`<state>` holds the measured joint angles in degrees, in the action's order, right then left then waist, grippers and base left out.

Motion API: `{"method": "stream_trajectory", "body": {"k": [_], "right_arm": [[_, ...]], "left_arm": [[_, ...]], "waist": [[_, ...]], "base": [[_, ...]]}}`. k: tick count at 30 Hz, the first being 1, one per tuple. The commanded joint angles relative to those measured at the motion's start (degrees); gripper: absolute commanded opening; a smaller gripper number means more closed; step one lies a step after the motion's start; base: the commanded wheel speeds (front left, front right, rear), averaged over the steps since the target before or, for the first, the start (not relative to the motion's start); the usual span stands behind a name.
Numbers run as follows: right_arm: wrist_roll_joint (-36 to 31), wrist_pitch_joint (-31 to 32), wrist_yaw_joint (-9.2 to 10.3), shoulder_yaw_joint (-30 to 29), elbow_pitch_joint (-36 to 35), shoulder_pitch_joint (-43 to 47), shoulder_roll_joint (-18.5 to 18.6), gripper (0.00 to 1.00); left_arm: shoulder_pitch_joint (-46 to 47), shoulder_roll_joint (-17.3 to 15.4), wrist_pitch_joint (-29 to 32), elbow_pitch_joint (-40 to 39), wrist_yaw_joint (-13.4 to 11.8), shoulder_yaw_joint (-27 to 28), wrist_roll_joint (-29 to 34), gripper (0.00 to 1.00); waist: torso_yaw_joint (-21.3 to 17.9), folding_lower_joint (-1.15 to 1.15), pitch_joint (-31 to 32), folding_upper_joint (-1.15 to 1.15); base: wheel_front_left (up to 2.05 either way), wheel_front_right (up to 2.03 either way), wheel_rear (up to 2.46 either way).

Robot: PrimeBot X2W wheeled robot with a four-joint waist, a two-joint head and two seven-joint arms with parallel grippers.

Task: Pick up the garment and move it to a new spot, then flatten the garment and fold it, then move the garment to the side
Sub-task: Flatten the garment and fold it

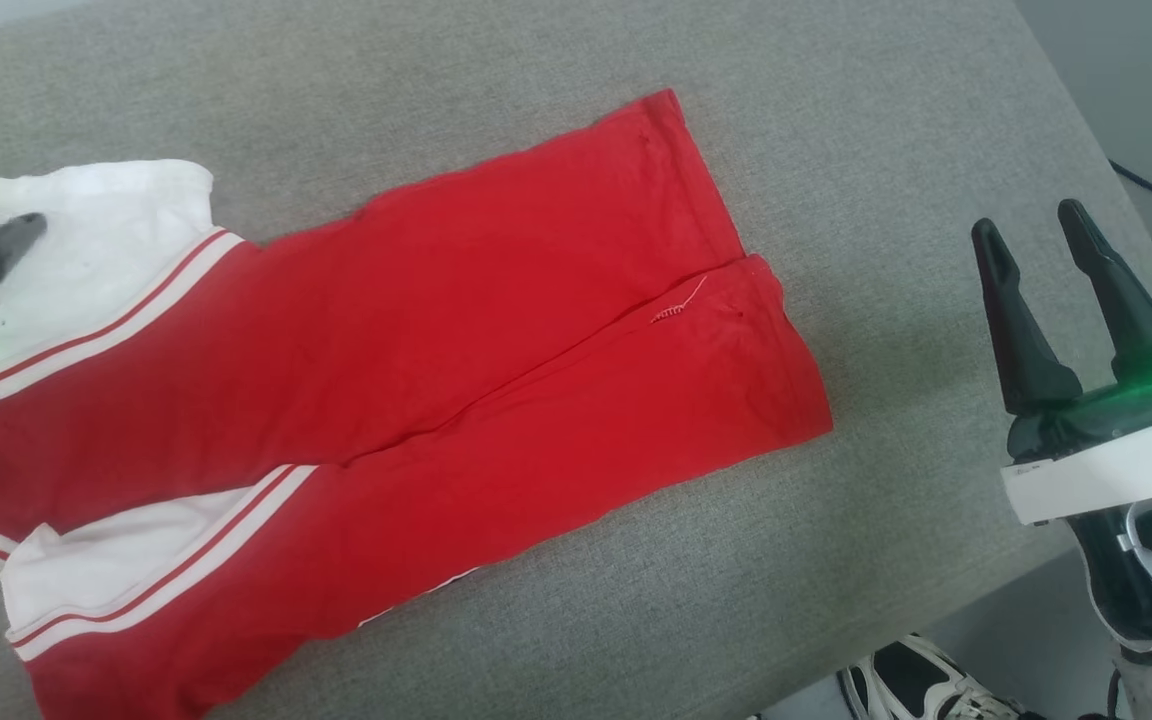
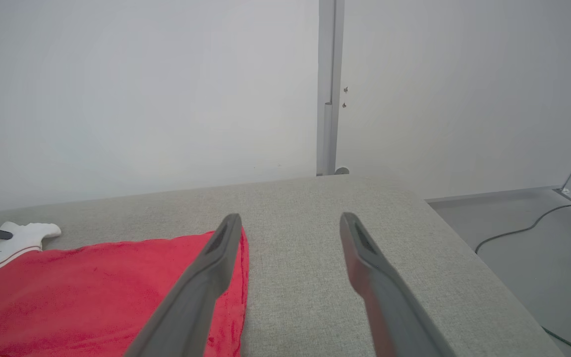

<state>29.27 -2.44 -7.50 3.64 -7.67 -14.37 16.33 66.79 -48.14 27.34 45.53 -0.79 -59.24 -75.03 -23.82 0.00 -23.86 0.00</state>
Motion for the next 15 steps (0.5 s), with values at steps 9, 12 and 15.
{"method": "stream_trajectory", "body": {"k": [9, 12, 15], "right_arm": [[1.6, 2.9, 0.03, 1.7, 0.5, -1.9, 1.3, 1.00], [2.0, 5.5, 0.03, 3.8, 1.5, -3.6, 2.6, 1.00], [1.9, 8.8, 0.03, 7.4, 2.4, -6.8, 4.6, 1.00]], "left_arm": [[3.7, 1.4, 14.9, -0.1, 3.4, -1.7, -2.9, 0.53], [5.4, 2.9, 15.2, -0.4, 3.4, -2.0, -2.1, 0.00], [6.5, 3.6, 15.0, -0.1, 3.7, -2.3, -1.1, 0.00]], "waist": [[0.9, 0.00, -2.7, 0.00], [1.6, 0.00, -3.9, 0.00], [2.2, 0.00, -4.8, 0.00]], "base": [[0.00, 0.00, 0.00], [0.00, 0.00, 0.00], [0.00, 0.00, 0.00]]}}
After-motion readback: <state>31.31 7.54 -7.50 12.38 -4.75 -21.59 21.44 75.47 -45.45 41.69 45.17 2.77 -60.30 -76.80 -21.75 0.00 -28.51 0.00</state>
